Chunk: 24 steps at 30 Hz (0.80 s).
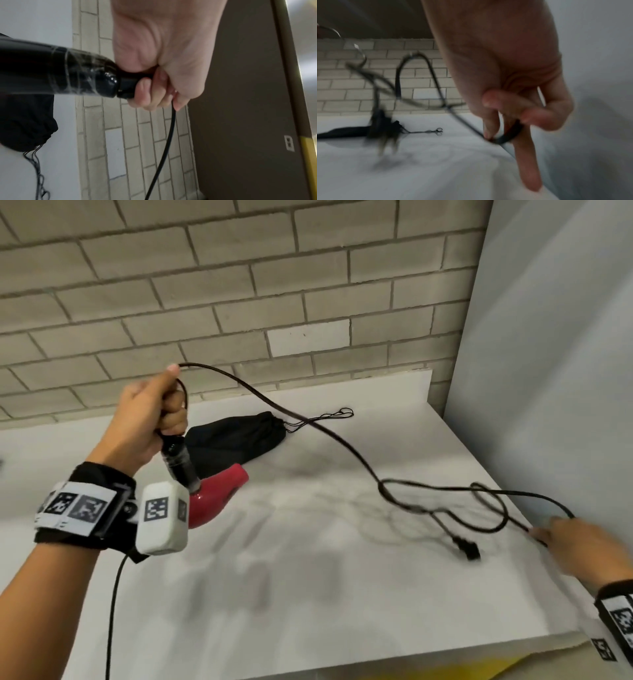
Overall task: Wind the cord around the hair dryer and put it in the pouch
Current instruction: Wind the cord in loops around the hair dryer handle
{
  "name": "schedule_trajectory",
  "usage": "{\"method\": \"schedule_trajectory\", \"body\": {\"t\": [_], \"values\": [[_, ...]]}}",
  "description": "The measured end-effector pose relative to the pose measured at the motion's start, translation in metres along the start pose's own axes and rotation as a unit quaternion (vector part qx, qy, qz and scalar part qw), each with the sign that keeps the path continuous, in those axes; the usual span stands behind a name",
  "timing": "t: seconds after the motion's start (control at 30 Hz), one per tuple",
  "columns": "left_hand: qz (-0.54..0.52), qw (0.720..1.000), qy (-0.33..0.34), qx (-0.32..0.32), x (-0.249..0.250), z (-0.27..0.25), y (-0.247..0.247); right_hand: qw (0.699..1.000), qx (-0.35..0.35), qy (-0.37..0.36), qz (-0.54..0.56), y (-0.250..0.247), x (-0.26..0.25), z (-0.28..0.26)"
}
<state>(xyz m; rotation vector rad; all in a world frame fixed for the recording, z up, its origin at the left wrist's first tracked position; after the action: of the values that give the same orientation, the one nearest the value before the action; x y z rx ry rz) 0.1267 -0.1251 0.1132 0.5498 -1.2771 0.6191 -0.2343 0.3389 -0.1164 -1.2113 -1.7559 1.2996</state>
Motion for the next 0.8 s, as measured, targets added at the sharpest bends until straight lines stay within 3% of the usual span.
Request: {"method": "schedule_trajectory", "body": {"t": [0.1,0.17,0.2,0.27,0.33,0.4,0.5,0.6,0.7,0.8], "values": [[0.023,0.995,-0.031,-0.094,-0.01,-0.008,0.039,0.982,-0.152,-0.106,0.038,-0.005,-0.034,-0.024],[0.022,0.989,-0.047,-0.138,-0.013,-0.015,0.062,0.942,-0.231,-0.21,0.121,-0.022,-0.066,-0.052],[0.019,0.986,-0.051,-0.155,-0.014,-0.018,0.072,0.917,-0.234,-0.275,0.17,-0.041,-0.085,-0.068],[0.009,0.981,-0.052,-0.186,-0.014,-0.022,0.091,0.867,-0.177,-0.395,0.249,-0.084,-0.127,-0.097],[0.001,0.976,-0.052,-0.213,-0.013,-0.025,0.11,0.801,-0.116,-0.467,0.356,-0.117,-0.171,-0.119],[-0.006,0.97,-0.054,-0.235,-0.014,-0.028,0.128,0.764,-0.095,-0.49,0.409,-0.123,-0.216,-0.127],[-0.033,0.967,-0.064,-0.245,-0.018,-0.029,0.143,0.775,-0.131,-0.516,0.341,-0.094,-0.27,-0.133],[-0.088,0.96,-0.082,-0.252,-0.022,-0.027,0.144,0.742,-0.138,-0.518,0.403,-0.072,-0.265,-0.134],[-0.13,0.947,-0.121,-0.269,-0.031,-0.03,0.147,0.724,-0.042,-0.475,0.498,-0.063,-0.223,-0.127],[-0.139,0.934,-0.155,-0.289,-0.044,-0.038,0.155,0.742,0.125,-0.416,0.51,-0.074,-0.178,-0.127]]}}
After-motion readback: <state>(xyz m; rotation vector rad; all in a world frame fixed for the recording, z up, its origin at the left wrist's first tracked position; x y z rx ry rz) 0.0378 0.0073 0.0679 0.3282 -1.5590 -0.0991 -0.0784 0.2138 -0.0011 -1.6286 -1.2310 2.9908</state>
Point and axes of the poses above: each hand's wrist, its own z-axis towards the middle knuckle, its own y-axis out of the palm, x = y × z, the point moved 8 cm from there along z, towards the middle knuckle, and after that the axes turned 6 degrees about -x, right-handed, at the moved point
